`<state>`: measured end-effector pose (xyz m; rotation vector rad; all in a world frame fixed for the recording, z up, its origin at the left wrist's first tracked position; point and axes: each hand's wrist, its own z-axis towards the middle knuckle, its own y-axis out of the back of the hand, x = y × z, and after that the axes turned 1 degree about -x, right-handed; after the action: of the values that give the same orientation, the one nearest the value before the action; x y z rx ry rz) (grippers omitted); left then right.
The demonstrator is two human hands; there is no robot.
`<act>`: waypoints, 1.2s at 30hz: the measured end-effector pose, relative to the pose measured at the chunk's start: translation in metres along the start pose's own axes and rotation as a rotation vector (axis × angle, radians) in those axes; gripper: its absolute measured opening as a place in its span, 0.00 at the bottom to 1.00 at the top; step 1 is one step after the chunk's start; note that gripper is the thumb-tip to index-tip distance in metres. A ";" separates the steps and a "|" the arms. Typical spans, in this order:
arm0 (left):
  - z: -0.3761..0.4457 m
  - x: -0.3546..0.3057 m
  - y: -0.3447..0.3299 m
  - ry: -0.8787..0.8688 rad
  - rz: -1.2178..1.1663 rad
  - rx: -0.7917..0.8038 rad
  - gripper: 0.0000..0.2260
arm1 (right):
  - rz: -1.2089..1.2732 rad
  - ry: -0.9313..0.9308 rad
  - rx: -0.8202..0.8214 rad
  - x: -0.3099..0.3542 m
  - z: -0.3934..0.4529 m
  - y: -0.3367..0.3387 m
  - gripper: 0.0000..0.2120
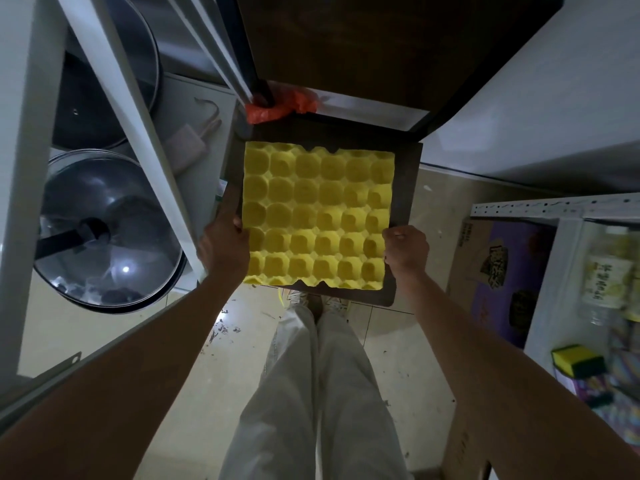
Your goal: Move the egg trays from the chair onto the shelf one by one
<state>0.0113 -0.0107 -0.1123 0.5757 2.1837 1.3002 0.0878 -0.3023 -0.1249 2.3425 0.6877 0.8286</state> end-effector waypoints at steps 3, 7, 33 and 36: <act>-0.001 0.009 0.001 0.006 0.007 -0.006 0.03 | -0.004 0.026 0.008 0.001 -0.007 0.003 0.14; -0.007 0.021 0.006 -0.045 0.038 0.019 0.03 | -0.022 0.050 0.013 0.003 -0.017 0.005 0.15; -0.072 -0.031 0.127 -0.244 -0.297 -0.050 0.01 | 0.592 0.020 0.121 -0.011 -0.120 0.110 0.13; -0.092 -0.052 0.148 -0.311 -0.286 -0.032 0.03 | 0.636 0.097 0.012 -0.026 -0.158 0.141 0.13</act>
<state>0.0064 -0.0364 0.0676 0.4041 1.9038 1.0186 0.0014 -0.3675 0.0593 2.5711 -0.0422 1.2064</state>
